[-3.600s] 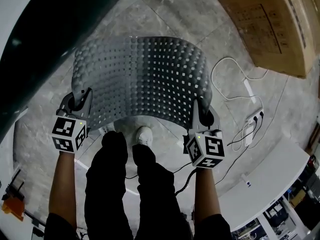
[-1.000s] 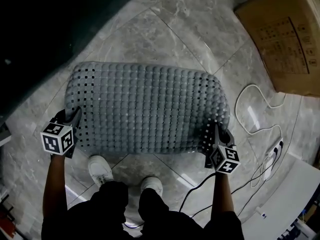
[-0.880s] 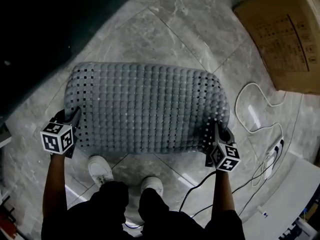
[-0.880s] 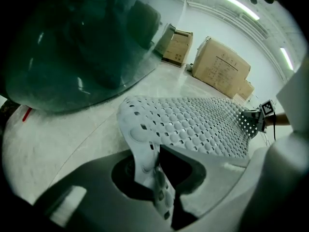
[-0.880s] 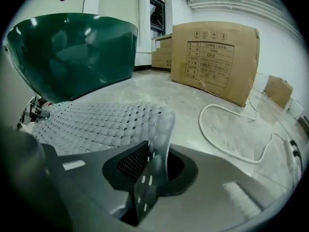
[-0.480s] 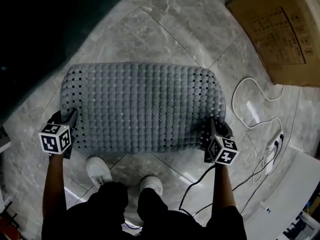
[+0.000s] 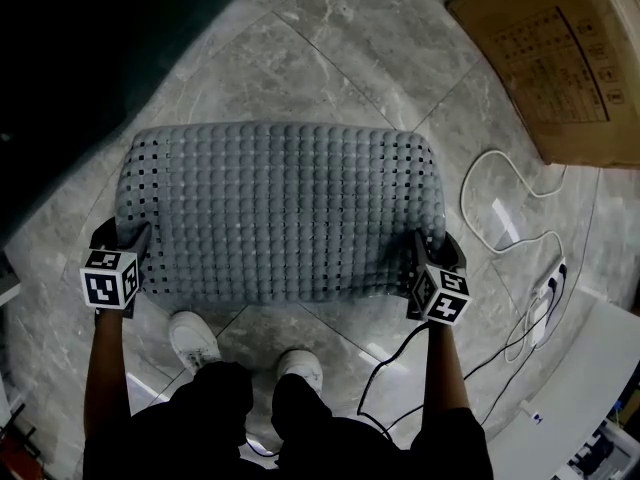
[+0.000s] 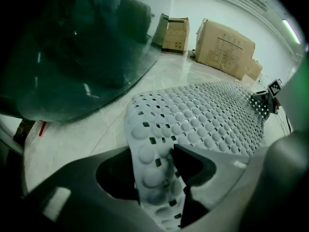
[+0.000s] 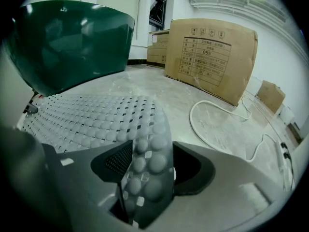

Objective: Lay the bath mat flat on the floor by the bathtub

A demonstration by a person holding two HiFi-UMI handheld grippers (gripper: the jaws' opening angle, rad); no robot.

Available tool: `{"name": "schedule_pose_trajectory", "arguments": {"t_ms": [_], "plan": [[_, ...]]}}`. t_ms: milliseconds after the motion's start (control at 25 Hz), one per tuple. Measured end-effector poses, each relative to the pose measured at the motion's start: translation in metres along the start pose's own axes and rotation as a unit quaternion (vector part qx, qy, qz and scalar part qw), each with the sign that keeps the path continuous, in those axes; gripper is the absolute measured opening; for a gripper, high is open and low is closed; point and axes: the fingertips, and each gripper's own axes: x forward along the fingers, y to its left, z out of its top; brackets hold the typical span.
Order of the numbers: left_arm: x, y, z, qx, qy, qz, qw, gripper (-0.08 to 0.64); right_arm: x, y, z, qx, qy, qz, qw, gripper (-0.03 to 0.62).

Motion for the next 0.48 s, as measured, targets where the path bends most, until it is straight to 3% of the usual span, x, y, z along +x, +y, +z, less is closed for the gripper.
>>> {"name": "schedule_pose_trajectory", "arguments": {"t_ms": [120,480], "plan": [[-0.001,0.003,-0.002,0.001,0.001,0.007,1.0000,0.242,0.001,-0.003,-0.004,-0.002,0.000,-0.003,1.000,0.322],[-0.007,0.011,0.001,0.021,-0.001,0.038,0.9991,0.313,-0.006,-0.011,-0.007,-0.007,-0.009,-0.027,1.000,0.382]]}}
